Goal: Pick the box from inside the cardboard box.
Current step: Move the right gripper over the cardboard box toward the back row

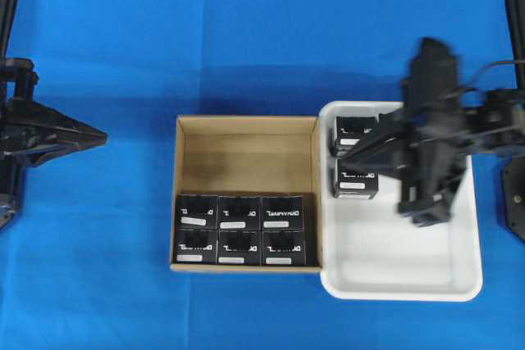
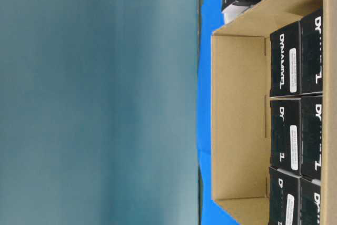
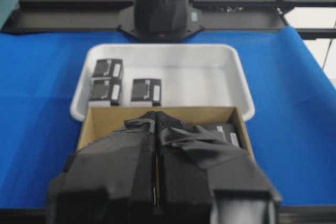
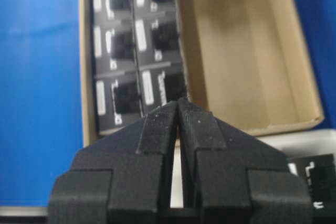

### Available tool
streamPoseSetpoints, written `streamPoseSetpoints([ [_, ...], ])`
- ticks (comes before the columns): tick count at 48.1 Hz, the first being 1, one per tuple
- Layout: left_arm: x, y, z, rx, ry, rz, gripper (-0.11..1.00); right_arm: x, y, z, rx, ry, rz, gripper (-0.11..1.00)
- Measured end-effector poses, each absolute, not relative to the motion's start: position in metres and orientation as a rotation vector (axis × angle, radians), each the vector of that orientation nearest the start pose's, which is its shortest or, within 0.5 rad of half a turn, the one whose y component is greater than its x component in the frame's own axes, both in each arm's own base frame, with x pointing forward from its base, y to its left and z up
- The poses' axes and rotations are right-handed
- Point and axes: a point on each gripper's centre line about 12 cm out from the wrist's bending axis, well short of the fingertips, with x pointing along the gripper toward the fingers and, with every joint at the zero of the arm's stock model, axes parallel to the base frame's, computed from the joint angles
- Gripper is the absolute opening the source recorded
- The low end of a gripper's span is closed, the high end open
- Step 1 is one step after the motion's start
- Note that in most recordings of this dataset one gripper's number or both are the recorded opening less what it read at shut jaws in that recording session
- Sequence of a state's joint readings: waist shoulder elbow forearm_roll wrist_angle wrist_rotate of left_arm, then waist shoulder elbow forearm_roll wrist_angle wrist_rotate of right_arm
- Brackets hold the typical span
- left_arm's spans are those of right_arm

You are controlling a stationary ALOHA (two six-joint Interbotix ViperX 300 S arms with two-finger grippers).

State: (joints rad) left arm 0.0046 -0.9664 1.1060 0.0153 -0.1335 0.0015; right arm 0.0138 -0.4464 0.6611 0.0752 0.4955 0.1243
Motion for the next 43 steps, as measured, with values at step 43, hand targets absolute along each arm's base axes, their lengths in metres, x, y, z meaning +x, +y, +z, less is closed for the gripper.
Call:
streamPoseSetpoints([
  [43, 0.192, 0.000, 0.318, 0.021, -0.057, 0.000, -0.04, 0.403, 0.019, 0.224, 0.150, 1.285, -0.017, 0.10],
])
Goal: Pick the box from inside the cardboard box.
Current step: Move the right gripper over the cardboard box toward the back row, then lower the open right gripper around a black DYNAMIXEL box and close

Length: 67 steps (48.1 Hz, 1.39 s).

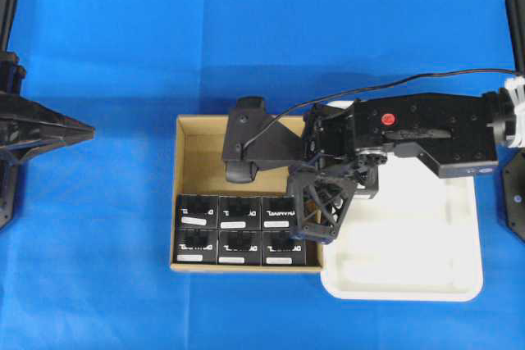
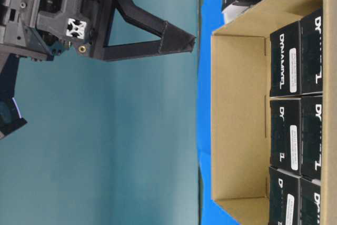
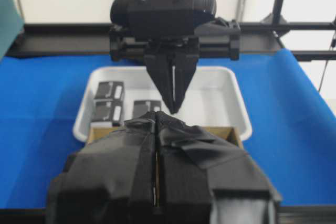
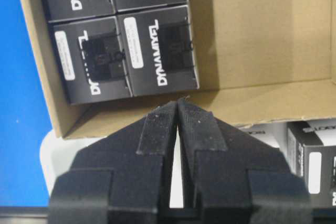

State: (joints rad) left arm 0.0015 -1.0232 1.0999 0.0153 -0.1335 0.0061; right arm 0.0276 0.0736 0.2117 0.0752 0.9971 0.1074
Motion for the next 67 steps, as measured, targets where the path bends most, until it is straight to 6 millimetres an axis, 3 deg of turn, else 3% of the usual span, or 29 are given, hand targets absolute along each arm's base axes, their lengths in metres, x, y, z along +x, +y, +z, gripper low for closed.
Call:
streamPoseSetpoints([
  [8, 0.192, 0.000, 0.318, 0.020, -0.058, 0.002, -0.04, 0.405, 0.019, 0.219, 0.150, 1.290, -0.018, 0.14],
  [14, 0.192, 0.000, 0.318, 0.021, -0.057, 0.000, -0.04, 0.409, 0.021, 0.211, 0.133, 1.293, -0.005, 0.23],
  [19, 0.192, 0.000, 0.318, 0.015, -0.057, 0.000, -0.04, 0.414, 0.028, 0.206, 0.076, 1.276, 0.044, 0.44],
  [26, 0.192, 0.000, 0.318, 0.012, -0.057, 0.000, -0.04, 0.419, 0.037, 0.199, 0.008, 1.261, 0.102, 0.84],
  [30, 0.192, 0.000, 0.318, 0.014, -0.057, 0.000, -0.04, 0.421, 0.040, 0.195, -0.001, 1.266, 0.110, 0.97],
  [67, 0.192, 0.000, 0.317, 0.012, -0.052, -0.001, -0.04, 0.429, 0.028, 0.163, -0.009, 1.300, 0.085, 0.96],
])
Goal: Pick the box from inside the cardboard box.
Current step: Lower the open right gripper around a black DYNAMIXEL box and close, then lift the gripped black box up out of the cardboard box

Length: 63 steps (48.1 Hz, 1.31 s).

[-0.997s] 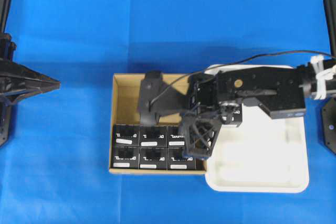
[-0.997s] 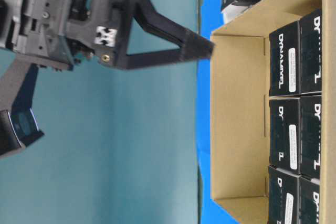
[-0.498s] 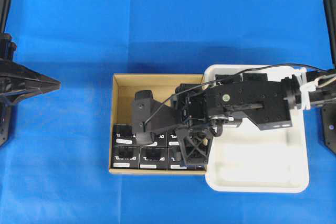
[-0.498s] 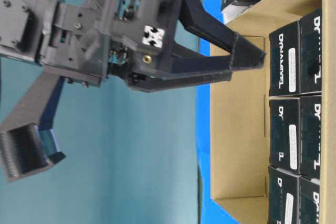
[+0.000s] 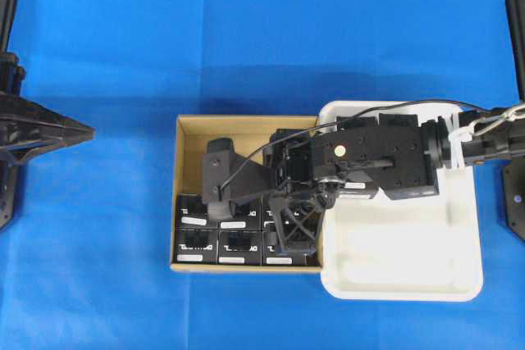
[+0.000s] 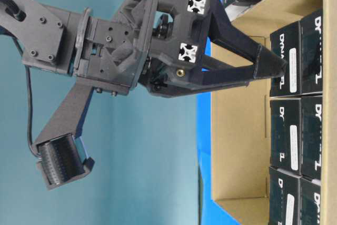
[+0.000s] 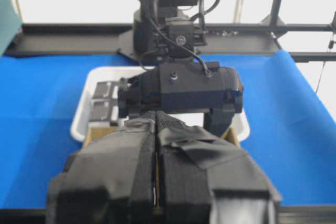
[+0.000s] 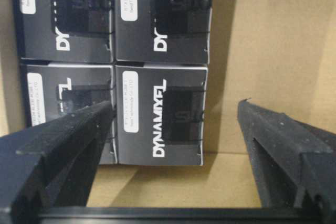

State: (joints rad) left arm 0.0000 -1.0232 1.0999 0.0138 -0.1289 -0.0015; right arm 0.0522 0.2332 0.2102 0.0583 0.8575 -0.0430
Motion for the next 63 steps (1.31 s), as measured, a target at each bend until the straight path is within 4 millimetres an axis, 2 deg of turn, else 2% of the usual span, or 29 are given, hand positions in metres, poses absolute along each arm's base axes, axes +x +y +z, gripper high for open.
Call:
streamPoseSetpoints([
  [9, 0.192, 0.000, 0.316, 0.014, -0.043, -0.002, -0.04, 0.424, 0.025, 0.151, -0.007, 1.320, 0.082, 0.96],
  [27, 0.192, 0.000, 0.315, 0.011, -0.037, -0.001, -0.04, 0.425, 0.020, 0.143, 0.001, 1.305, 0.069, 0.96],
  [49, 0.192, 0.000, 0.316, 0.012, -0.038, -0.003, -0.04, 0.423, -0.013, 0.140, -0.018, 1.308, 0.055, 0.96],
  [63, 0.192, 0.000, 0.315, 0.011, -0.037, -0.002, -0.04, 0.423, -0.015, 0.140, -0.022, 1.310, 0.057, 0.96],
])
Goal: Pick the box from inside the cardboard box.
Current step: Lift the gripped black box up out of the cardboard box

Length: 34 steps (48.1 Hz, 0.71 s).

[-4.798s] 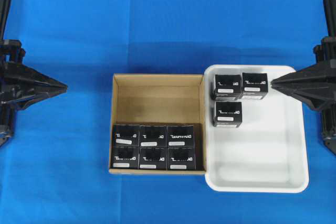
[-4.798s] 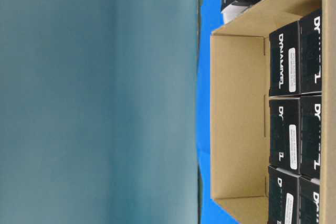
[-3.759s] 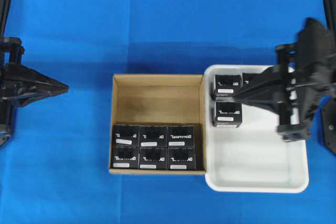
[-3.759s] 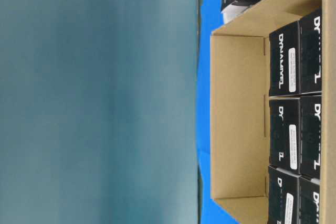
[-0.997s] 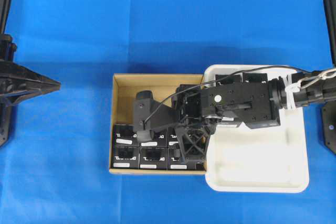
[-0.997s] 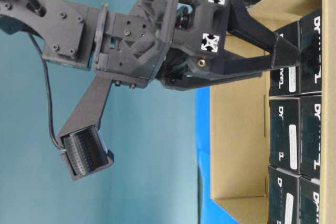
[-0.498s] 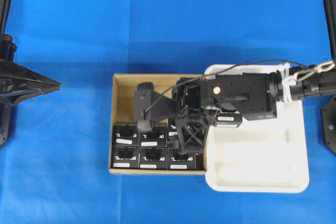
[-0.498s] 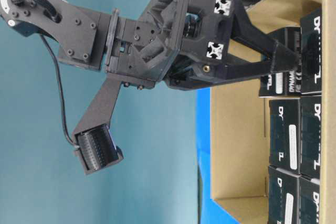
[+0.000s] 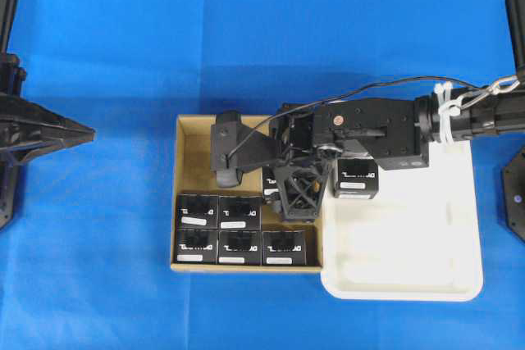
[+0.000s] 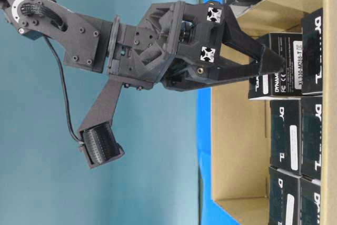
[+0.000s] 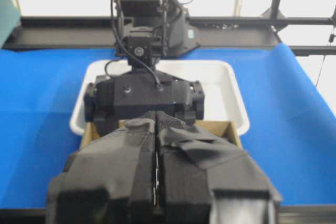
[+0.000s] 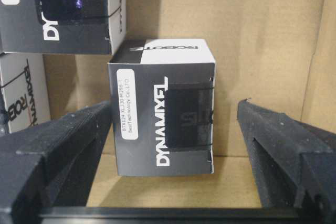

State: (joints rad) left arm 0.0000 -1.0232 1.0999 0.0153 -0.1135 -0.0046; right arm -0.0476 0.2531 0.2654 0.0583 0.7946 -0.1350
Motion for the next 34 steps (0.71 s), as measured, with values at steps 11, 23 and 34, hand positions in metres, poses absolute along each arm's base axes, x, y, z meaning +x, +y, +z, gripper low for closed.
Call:
streamPoseSetpoints([
  [11, 0.192, 0.000, 0.316, 0.011, -0.038, -0.003, -0.04, 0.423, -0.013, 0.132, -0.025, 1.311, 0.059, 0.96],
  [23, 0.192, 0.000, 0.316, 0.011, -0.038, -0.003, -0.04, 0.423, -0.013, 0.126, -0.020, 1.299, 0.054, 0.95],
  [34, 0.192, 0.000, 0.315, 0.011, -0.037, -0.003, -0.04, 0.423, -0.010, 0.125, -0.027, 1.304, 0.063, 0.71],
])
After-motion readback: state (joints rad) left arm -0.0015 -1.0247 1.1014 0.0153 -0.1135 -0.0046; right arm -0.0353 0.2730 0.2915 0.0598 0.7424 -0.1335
